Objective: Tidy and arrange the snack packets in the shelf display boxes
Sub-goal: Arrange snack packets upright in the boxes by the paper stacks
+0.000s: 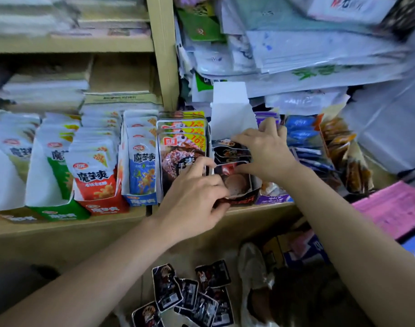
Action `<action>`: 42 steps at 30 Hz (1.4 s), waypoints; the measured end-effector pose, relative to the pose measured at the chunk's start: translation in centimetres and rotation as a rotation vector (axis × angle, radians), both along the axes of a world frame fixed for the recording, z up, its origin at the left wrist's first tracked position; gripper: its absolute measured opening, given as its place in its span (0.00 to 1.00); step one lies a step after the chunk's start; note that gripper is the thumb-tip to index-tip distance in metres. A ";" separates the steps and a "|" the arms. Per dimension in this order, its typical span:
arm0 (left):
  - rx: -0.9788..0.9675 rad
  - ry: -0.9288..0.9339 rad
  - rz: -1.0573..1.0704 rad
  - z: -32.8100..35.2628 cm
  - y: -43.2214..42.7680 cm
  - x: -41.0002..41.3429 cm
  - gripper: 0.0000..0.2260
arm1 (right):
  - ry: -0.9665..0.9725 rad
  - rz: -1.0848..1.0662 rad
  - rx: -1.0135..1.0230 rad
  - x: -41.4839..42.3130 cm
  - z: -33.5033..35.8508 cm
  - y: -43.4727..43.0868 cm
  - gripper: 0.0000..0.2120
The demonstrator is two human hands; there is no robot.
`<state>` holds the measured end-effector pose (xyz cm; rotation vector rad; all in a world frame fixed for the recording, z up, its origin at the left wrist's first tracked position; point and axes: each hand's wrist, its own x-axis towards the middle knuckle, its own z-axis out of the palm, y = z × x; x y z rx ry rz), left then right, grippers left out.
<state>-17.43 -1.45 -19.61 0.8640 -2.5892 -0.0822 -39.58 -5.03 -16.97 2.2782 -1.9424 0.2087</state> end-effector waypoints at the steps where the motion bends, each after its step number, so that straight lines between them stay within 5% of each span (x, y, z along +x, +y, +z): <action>1: 0.009 0.008 -0.012 0.0 -0.2 0.0 0.11 | 0.030 0.002 -0.019 0.2 -0.1 -0.5 0.31; 8: 0.092 0.028 -0.072 1.0 -1.0 0.7 0.13 | -0.189 -0.013 -0.234 -0.8 -0.3 -2.2 0.15; 19: 0.147 0.039 -0.093 1.7 -1.5 1.1 0.12 | -0.483 -0.118 -0.345 -0.6 1.5 -6.1 0.18; 24: 0.171 0.061 -0.089 2.1 -2.3 1.0 0.13 | -0.536 -0.034 -0.253 -1.3 1.5 -5.0 0.10; 29: -0.029 0.194 0.049 3.2 -5.1 -0.4 0.15 | -0.624 0.020 -0.214 -2.2 0.9 -3.4 0.13; 34: -0.091 0.023 0.272 4.4 -8.8 -2.6 0.30 | -0.640 0.065 -0.186 -2.4 0.6 -2.6 0.12; 37: -0.137 -0.077 0.283 4.7 -10.2 -4.1 0.23 | -0.583 0.041 -0.275 -2.1 0.7 -2.5 0.14; 40: -0.163 0.022 0.306 4.7 -11.4 -4.5 0.14 | -0.501 0.095 -0.402 -1.7 1.2 -1.4 0.15; 42: -0.150 0.080 0.328 4.5 -11.9 -4.5 0.12 | -0.394 0.241 -0.266 -1.0 1.3 -0.5 0.13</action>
